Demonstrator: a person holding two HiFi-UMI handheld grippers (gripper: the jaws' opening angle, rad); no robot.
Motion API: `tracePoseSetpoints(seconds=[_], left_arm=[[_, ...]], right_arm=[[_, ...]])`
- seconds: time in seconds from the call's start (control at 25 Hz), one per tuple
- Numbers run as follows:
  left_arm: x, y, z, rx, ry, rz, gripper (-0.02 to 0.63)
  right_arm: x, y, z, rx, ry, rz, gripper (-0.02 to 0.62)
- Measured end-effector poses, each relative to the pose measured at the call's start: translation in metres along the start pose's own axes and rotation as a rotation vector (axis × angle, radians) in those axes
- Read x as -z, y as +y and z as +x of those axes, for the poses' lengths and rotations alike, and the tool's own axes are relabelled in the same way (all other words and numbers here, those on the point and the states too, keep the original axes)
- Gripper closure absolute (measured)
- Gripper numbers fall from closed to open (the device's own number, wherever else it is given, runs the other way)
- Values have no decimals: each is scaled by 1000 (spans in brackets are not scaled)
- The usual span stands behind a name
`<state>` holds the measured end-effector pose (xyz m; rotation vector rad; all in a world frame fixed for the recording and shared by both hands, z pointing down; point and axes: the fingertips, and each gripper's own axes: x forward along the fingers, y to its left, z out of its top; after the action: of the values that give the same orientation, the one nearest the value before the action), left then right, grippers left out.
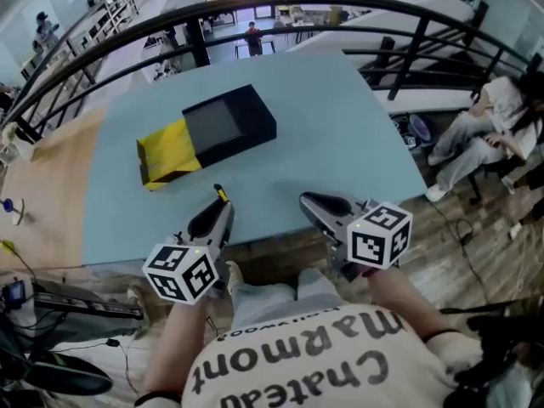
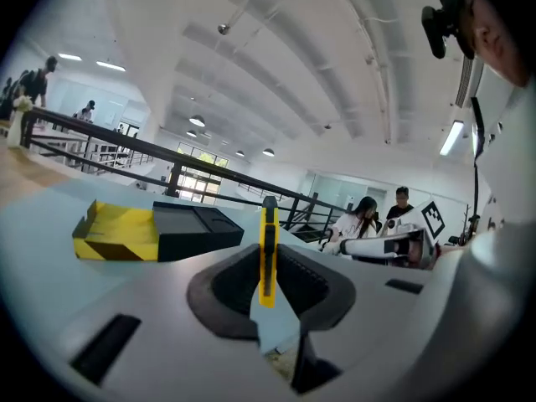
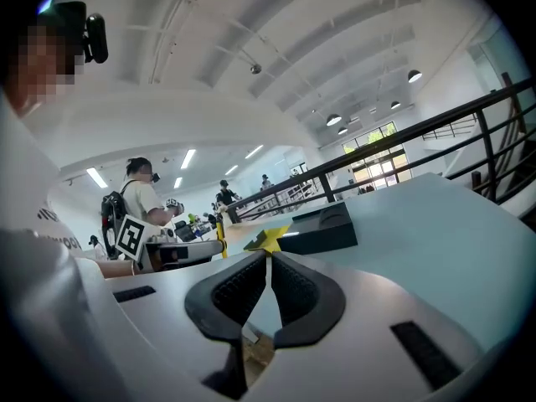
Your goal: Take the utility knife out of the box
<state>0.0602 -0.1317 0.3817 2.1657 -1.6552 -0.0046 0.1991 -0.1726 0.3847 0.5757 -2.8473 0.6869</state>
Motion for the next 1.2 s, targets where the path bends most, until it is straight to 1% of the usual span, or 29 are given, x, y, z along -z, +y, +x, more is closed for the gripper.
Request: tracePoseSetpoints(seconds=[0.12, 0.28, 0.44, 0.6, 1.2], left_arm=[[11, -18, -8, 3, -19, -35, 546], [23, -30, -17, -16, -9, -36, 546], [31, -40, -25, -17, -9, -36, 546], [35, -49, -28, -16, -13, -47, 546], [37, -65, -26, -15, 3, -28, 546]], right_arm=[[13, 4, -13, -14, 21, -14, 549], [24, 7, -24, -20, 38, -21, 551], [32, 10, -33, -22, 49, -24, 551], [35, 8, -40, -20, 53, -22, 551], [39, -4, -57, -7, 53, -2, 551]])
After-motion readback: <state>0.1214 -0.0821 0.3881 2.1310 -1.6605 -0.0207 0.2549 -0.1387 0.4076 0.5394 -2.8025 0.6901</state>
